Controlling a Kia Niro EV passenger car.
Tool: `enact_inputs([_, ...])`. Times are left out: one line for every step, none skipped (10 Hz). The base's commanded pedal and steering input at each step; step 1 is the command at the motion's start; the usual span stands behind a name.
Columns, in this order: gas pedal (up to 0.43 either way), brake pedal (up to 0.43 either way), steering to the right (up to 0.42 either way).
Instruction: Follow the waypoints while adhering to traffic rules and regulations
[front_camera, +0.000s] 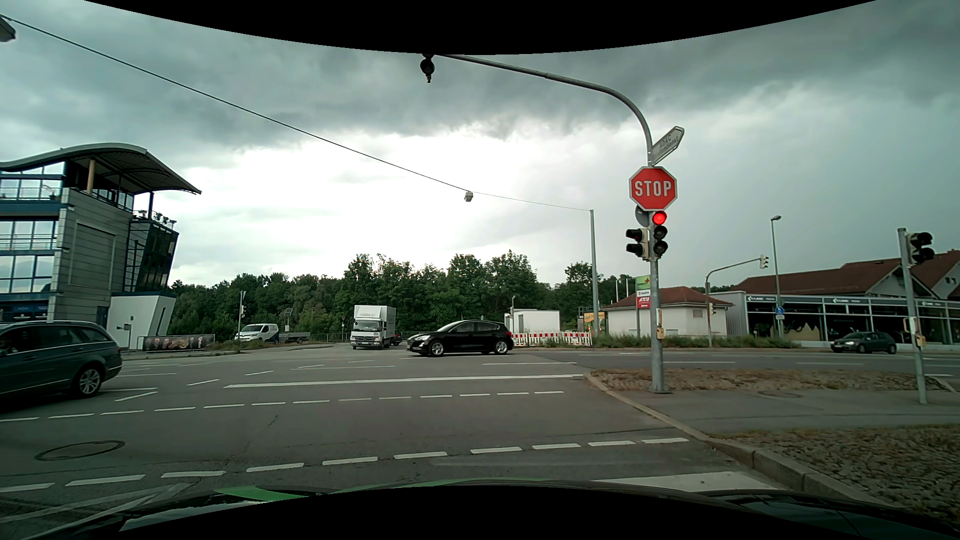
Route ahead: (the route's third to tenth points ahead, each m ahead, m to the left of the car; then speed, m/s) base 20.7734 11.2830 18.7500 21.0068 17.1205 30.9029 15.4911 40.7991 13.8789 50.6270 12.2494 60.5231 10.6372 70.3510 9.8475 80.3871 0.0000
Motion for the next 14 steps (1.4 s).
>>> enact_inputs([0.000, 0.329, -0.095])
enact_inputs([0.000, 0.329, -0.095])
enact_inputs([0.000, 0.329, -0.095])
enact_inputs([0.000, 0.323, -0.095])
enact_inputs([0.000, 0.323, -0.095])
enact_inputs([0.000, 0.329, -0.094])
enact_inputs([0.000, 0.329, -0.095])
enact_inputs([0.000, 0.329, -0.095])
enact_inputs([0.000, 0.329, -0.094])
enact_inputs([0.000, 0.329, -0.095])
enact_inputs([0.000, 0.329, -0.095])
enact_inputs([0.000, 0.329, -0.095])
enact_inputs([0.000, 0.329, -0.095])
enact_inputs([0.000, 0.329, -0.094])
